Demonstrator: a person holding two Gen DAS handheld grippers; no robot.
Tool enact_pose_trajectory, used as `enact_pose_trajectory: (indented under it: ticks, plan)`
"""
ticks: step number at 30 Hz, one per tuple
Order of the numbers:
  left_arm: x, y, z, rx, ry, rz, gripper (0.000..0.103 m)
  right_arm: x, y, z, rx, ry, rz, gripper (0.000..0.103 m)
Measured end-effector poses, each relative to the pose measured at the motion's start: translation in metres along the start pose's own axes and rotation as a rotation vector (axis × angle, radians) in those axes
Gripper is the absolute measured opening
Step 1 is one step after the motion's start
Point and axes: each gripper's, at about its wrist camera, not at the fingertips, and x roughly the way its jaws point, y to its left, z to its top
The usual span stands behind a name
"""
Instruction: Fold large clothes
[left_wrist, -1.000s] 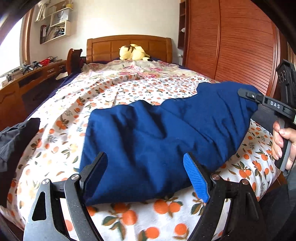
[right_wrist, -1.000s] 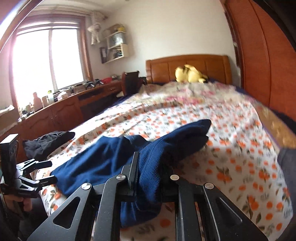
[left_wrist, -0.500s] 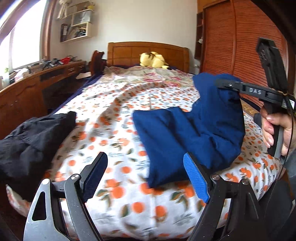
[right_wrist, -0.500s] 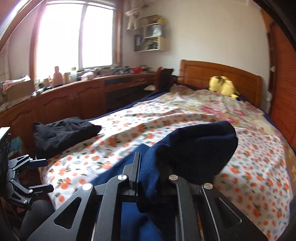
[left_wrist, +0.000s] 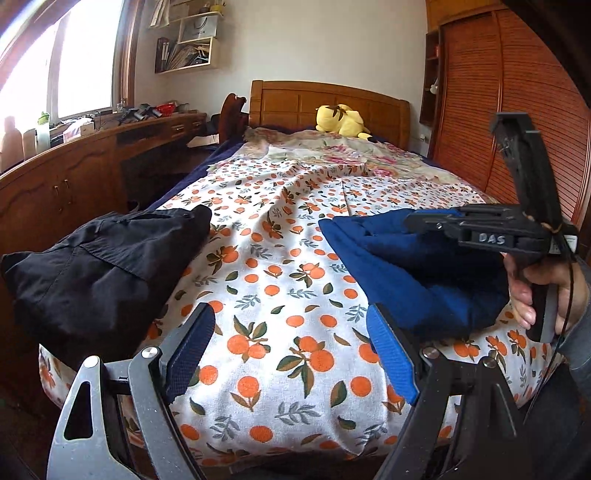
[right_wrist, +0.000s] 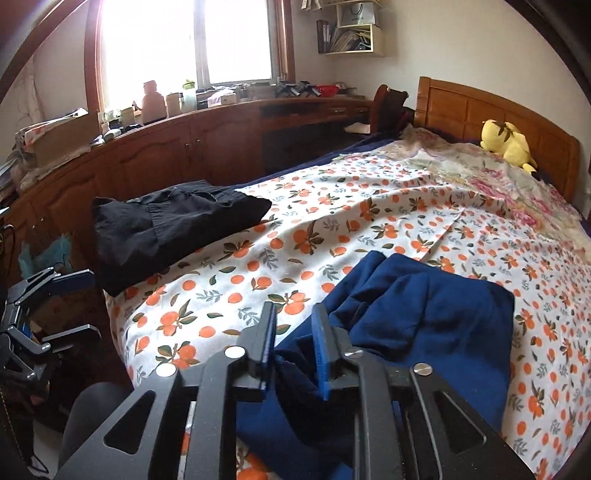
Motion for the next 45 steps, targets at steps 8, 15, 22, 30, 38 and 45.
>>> enact_pose_trajectory:
  ticks: [8, 15, 22, 30, 38, 45]
  plan:
    - [0.007, -0.026, 0.008, 0.019, -0.015, -0.035, 0.085, -0.035, -0.051, -0.01, 0.026, -0.054, -0.088, 0.041]
    - [0.019, -0.06, 0.018, 0.023, -0.027, -0.068, 0.085, -0.024, -0.108, -0.047, 0.103, 0.014, -0.138, 0.041]
    - [0.029, -0.094, 0.03, 0.039, -0.026, -0.059, 0.085, 0.017, -0.129, -0.069, 0.15, 0.087, 0.006, 0.041]
    - [0.062, -0.123, 0.03, 0.043, 0.053, -0.062, 0.083, 0.013, -0.148, -0.09, 0.19, 0.029, 0.087, 0.041]
    - [0.087, -0.14, 0.019, 0.077, 0.13, -0.071, 0.045, -0.001, -0.142, -0.104, 0.142, 0.018, 0.065, 0.041]
    - [0.088, -0.138, 0.015, 0.071, 0.166, -0.088, 0.035, -0.016, -0.135, -0.107, 0.121, 0.01, 0.038, 0.042]
